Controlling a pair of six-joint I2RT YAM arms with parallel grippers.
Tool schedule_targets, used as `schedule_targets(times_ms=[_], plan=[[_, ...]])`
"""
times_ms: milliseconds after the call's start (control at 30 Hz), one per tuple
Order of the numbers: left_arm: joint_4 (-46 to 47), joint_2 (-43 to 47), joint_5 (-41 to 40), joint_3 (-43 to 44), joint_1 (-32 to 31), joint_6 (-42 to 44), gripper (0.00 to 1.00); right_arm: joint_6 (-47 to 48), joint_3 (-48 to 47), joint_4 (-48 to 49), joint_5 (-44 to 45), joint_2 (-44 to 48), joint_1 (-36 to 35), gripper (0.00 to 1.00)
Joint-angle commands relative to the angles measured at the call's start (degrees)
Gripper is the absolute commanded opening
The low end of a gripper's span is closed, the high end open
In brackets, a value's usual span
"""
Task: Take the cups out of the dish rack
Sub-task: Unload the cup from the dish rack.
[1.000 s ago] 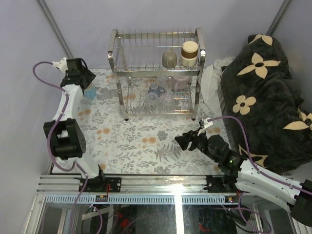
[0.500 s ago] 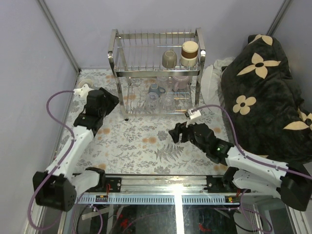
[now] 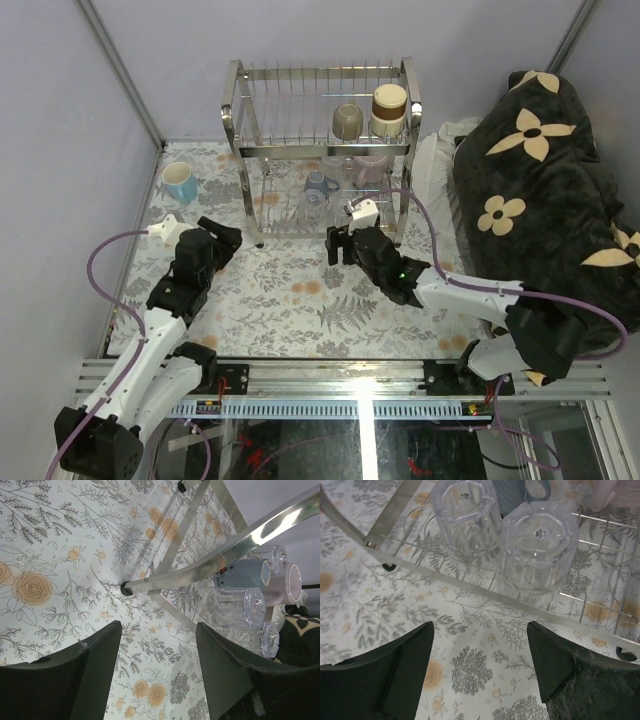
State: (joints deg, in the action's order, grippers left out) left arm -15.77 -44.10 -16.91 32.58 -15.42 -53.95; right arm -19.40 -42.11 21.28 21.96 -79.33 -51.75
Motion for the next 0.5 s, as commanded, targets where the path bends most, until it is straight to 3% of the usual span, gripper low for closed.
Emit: schedule_targets(times_ms=[0, 167, 467], plan=[[2.6, 2.7, -0.9, -1.2, -0.6, -0.4, 0.61, 3.1, -6.8, 6.3, 8.8, -5.5, -0.1, 0.83], [2.2, 5.6, -0.5, -1.8, -2.1, 1.1, 0.61, 5.2, -9.5, 8.5, 14.0, -9.9, 0.0, 0.88], [0.4, 6.7, -6.2, -2.0, -11.1, 2.9, 0.6, 6.4, -14.3, 9.1, 18.6, -15.5, 0.3, 0.92]])
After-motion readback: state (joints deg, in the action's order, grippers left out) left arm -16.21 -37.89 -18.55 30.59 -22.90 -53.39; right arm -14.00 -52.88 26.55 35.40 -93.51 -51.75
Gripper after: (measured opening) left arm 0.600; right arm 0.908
